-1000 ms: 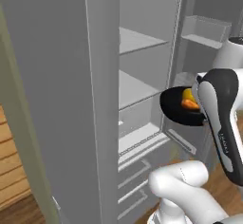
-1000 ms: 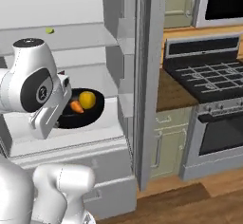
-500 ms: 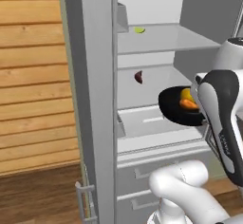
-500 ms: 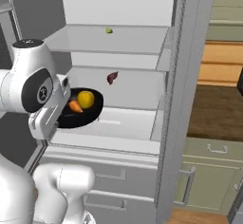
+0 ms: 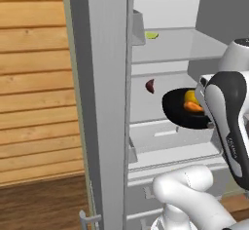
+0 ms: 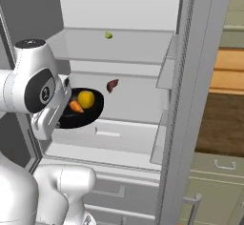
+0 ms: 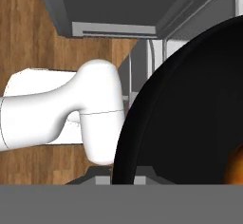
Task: Pick the chicken drumstick and lemon from their plates and place them in the bowl. Then put the bowl in the fridge.
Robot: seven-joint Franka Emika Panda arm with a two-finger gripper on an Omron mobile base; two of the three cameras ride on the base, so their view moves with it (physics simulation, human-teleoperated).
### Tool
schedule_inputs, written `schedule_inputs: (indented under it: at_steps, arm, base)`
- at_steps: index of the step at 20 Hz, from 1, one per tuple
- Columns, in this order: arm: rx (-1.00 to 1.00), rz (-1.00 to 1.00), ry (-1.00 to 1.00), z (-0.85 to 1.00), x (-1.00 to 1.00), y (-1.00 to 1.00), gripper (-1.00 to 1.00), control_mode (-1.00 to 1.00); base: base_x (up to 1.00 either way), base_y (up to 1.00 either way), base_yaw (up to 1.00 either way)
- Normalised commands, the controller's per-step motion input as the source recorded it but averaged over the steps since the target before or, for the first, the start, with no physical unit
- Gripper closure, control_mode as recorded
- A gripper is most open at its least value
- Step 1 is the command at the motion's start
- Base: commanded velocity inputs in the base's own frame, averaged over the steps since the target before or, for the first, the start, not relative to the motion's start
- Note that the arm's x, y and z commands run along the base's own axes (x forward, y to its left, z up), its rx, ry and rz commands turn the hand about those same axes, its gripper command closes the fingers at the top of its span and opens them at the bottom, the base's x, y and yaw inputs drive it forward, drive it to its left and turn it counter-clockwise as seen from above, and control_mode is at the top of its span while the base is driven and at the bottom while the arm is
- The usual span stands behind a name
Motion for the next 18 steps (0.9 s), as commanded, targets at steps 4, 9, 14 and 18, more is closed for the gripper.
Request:
schedule_inputs:
  at_steps: [4, 9, 14, 18]
  arm:
    - [0.0, 0.0, 0.0, 0.0, 0.0, 0.0, 1.0, 1.0]
    - [0.0, 0.0, 0.0, 0.0, 0.0, 0.0, 1.0, 1.0]
    - [0.0, 0.0, 0.0, 0.0, 0.0, 0.0, 1.0, 1.0]
    - [0.0, 0.07, 0.0, -0.37, 0.13, -0.28, 1.0, -1.0]
  base:
    - [0.3, -0.18, 0.08]
    - [0.3, -0.29, 0.1]
    - [0.29, -0.28, 0.07]
    - [0.06, -0.07, 0.02]
